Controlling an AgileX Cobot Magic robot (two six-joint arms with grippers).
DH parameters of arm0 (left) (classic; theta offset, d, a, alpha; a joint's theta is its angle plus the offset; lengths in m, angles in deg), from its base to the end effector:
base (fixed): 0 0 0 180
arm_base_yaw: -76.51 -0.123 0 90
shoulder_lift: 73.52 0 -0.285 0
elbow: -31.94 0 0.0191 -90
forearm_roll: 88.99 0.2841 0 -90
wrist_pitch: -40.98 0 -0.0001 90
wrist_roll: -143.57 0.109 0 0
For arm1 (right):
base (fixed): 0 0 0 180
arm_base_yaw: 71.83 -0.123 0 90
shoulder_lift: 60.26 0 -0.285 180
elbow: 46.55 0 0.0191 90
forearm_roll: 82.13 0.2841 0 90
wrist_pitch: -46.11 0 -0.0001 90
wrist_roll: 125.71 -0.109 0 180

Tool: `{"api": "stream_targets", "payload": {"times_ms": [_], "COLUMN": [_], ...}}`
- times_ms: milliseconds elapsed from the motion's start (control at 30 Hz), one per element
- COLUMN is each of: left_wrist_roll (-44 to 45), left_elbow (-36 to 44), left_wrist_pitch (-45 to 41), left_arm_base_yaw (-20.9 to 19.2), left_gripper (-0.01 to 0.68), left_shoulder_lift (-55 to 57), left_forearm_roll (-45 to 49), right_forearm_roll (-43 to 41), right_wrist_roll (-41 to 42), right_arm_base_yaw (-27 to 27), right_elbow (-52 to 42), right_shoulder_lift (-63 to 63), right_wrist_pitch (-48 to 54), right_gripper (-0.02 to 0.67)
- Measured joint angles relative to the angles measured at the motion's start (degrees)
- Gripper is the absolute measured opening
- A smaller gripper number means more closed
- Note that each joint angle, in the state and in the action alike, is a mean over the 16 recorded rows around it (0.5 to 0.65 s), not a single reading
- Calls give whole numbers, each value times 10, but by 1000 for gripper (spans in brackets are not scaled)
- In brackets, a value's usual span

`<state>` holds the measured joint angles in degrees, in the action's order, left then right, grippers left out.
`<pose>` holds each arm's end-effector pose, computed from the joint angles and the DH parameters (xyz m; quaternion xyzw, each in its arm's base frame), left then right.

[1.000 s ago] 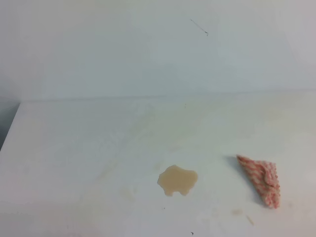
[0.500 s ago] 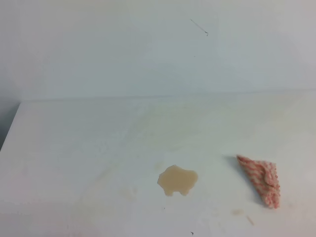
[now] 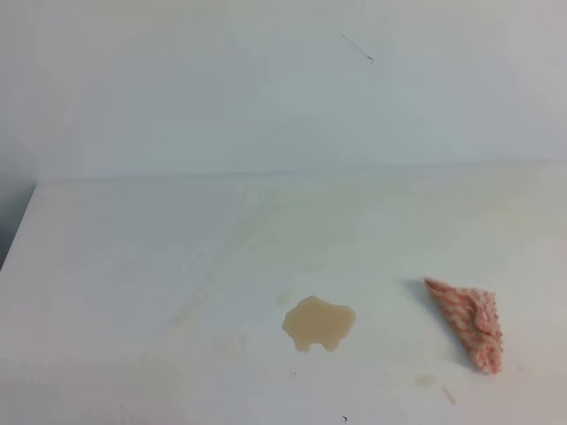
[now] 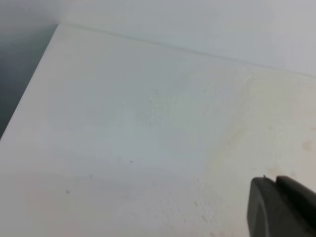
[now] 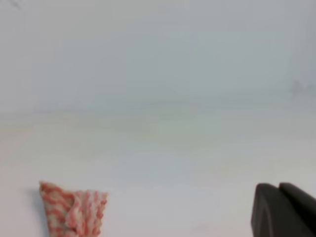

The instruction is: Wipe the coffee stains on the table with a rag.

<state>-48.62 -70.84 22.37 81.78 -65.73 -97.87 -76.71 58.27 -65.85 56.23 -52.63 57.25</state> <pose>0.1039 -0.0150 0.1800 -0.0896 0.7796 -0.1576 0.5994 0.1068 -0.0092 0.1940 0.0413 0.7416 -0.0203 0.6692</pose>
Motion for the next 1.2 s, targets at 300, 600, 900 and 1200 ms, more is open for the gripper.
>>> {"api": "stream_targets", "payload": {"times_ms": [300,600,900,1200], "left_wrist_roll": [0,0,0,0], "left_elbow": [0,0,0,0], "left_wrist_pitch": [0,0,0,0], "left_arm_base_yaw": [0,0,0,0], "left_gripper": [-1,-1,-1,-1], "left_shoulder_lift": [0,0,0,0], "left_forearm_roll": [0,0,0,0], "right_forearm_roll": [25,46,61,64], "right_wrist_roll": [0,-3,-19,-9], "right_arm_base_yaw": [0,0,0,0], "right_elbow": [0,0,7,67], "right_shoulder_lift": [0,0,0,0], "right_wrist_pitch": [-138,-297,-429,-448], "right_gripper": [-3,-3,-4,-4]}}
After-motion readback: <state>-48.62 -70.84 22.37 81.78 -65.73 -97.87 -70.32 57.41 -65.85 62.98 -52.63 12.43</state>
